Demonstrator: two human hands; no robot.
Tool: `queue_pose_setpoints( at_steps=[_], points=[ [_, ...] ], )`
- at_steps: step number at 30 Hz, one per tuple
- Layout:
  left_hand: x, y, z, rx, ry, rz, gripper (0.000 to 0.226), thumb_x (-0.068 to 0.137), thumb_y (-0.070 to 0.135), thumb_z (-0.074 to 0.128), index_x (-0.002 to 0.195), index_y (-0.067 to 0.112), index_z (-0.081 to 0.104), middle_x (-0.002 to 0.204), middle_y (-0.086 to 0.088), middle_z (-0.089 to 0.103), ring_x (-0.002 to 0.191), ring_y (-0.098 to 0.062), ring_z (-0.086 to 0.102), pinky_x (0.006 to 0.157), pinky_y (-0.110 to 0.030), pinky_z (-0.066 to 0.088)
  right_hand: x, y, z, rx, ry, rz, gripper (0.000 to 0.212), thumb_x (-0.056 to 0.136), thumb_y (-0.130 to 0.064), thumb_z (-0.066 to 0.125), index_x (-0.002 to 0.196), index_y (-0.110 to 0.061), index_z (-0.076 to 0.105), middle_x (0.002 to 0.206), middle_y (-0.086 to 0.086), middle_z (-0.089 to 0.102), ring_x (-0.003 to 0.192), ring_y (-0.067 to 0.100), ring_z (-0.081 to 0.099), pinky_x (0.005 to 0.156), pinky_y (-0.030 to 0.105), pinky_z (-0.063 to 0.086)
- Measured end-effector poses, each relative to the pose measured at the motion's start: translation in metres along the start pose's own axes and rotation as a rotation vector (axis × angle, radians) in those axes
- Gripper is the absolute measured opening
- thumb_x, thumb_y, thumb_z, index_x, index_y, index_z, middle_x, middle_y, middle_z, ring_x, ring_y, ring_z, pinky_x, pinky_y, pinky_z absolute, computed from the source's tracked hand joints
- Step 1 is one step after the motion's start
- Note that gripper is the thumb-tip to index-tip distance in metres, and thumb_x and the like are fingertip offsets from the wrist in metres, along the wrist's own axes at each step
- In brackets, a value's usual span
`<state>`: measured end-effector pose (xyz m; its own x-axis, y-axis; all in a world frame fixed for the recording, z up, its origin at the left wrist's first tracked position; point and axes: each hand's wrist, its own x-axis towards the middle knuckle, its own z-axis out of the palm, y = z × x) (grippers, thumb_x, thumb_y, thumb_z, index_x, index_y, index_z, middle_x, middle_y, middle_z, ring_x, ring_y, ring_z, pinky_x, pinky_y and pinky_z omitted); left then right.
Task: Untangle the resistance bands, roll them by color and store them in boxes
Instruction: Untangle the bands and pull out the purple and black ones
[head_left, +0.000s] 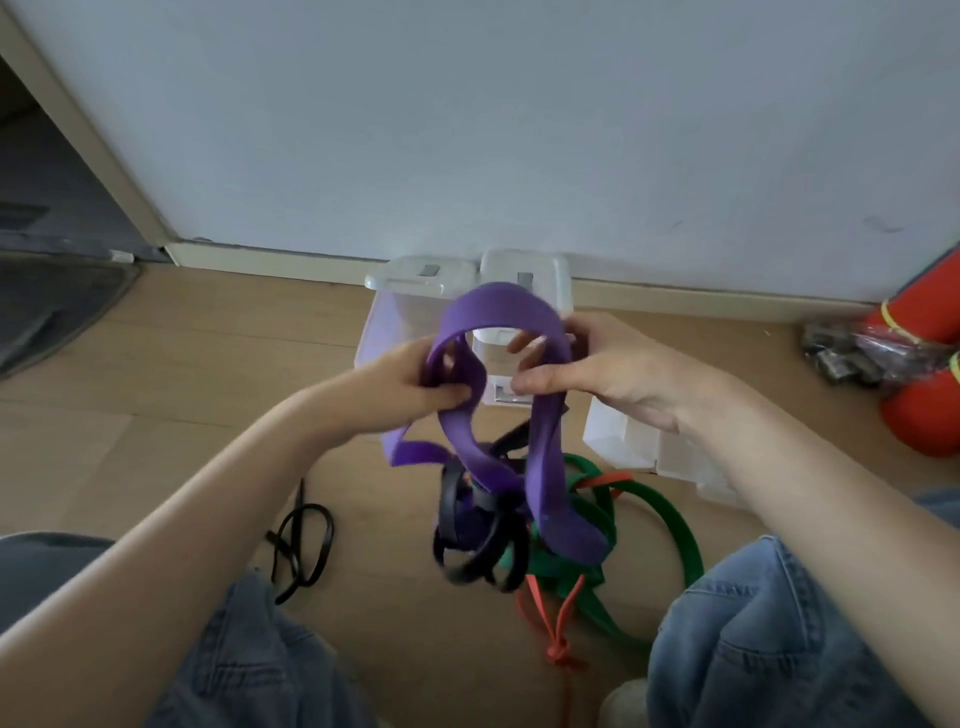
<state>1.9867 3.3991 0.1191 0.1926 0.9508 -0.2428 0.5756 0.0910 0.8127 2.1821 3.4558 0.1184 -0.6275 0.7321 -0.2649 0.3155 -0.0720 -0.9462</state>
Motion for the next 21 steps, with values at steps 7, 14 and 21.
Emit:
queue_pose_setpoints(
  at_steps=[7, 14, 21],
  points=[
    [-0.001, -0.007, -0.013, -0.024, -0.025, -0.001, 0.023, 0.076, 0.019, 0.071, 0.094, 0.015, 0.056, 0.073, 0.002, 0.05, 0.059, -0.001, 0.048, 0.059, -0.015, 0.044, 0.005, -0.002, -0.015, 0.19, 0.284, -0.015, 0.018, 0.075, -0.002, 0.072, 0.072, -0.015, 0.06, 0.055, -0.005, 0.058, 0.054, 0.013, 0.058, 0.061, 0.025, 0.049],
    [0.006, 0.003, -0.012, 0.092, 0.107, 0.091, 0.018, 0.073, -0.004, 0.06, 0.087, 0.006, 0.058, 0.065, 0.001, 0.049, 0.05, -0.001, 0.042, 0.047, -0.009, 0.034, 0.0, -0.013, -0.008, -0.279, 0.024, -0.16, 0.06, 0.052, -0.047, 0.078, 0.105, -0.038, 0.051, 0.108, -0.011, 0.062, 0.102, 0.002, 0.06, 0.089, 0.016, 0.046],
    [0.012, -0.001, 0.003, 0.191, 0.074, 0.091, 0.023, 0.072, -0.003, 0.061, 0.083, 0.018, 0.058, 0.062, 0.006, 0.048, 0.05, -0.002, 0.043, 0.049, -0.011, 0.033, 0.008, 0.004, 0.01, -0.834, -0.056, -0.039, 0.061, 0.063, -0.054, 0.077, 0.11, -0.026, 0.048, 0.114, -0.005, 0.047, 0.101, 0.011, 0.049, 0.083, 0.027, 0.043]
  ],
)
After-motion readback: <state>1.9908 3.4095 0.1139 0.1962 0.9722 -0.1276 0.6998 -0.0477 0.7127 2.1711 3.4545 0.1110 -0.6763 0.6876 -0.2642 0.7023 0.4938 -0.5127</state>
